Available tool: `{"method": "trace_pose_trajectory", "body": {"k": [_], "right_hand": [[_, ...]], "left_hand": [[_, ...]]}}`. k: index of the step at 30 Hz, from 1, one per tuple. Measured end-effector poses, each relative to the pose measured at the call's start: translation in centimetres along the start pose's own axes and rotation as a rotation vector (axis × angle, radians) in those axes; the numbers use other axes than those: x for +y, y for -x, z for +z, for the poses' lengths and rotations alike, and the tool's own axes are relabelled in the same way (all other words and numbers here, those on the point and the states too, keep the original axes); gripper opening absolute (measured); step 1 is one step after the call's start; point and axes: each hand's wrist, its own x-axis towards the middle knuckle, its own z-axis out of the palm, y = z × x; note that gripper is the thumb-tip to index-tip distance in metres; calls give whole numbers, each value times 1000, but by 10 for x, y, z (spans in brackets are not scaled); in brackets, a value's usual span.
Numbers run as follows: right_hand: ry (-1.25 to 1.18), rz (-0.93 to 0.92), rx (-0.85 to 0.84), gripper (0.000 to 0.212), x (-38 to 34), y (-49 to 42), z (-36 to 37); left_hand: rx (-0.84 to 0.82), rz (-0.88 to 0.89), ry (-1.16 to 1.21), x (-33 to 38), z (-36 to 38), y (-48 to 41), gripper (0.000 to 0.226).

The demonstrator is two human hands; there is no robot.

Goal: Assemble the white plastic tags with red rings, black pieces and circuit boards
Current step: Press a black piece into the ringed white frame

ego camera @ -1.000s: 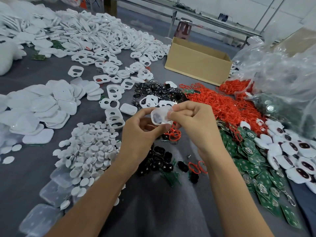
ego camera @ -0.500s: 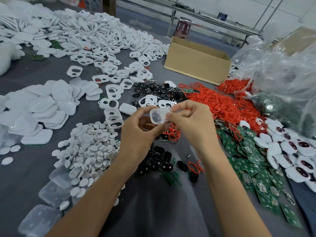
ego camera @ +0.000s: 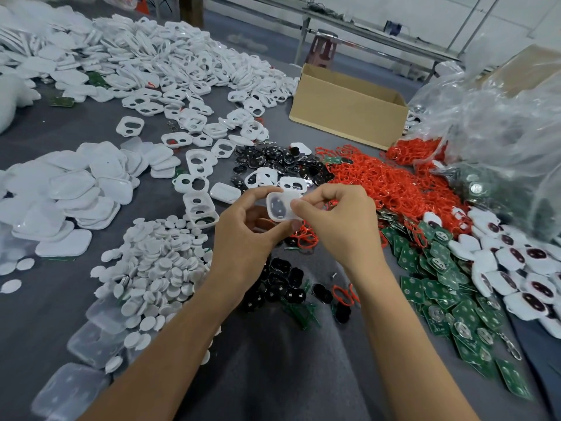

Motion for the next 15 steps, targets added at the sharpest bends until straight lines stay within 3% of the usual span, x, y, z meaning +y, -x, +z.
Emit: {"method": "trace_pose_trajectory", "body": {"k": [9, 15], "right_hand": [[-41, 32, -42, 23, 4, -2, -2], [-24, 6, 44, 18, 7, -3, 5]], "left_hand": [[-73, -49, 82, 1, 1, 2, 43], [-93, -120, 269, 0, 2, 1, 23]]}}
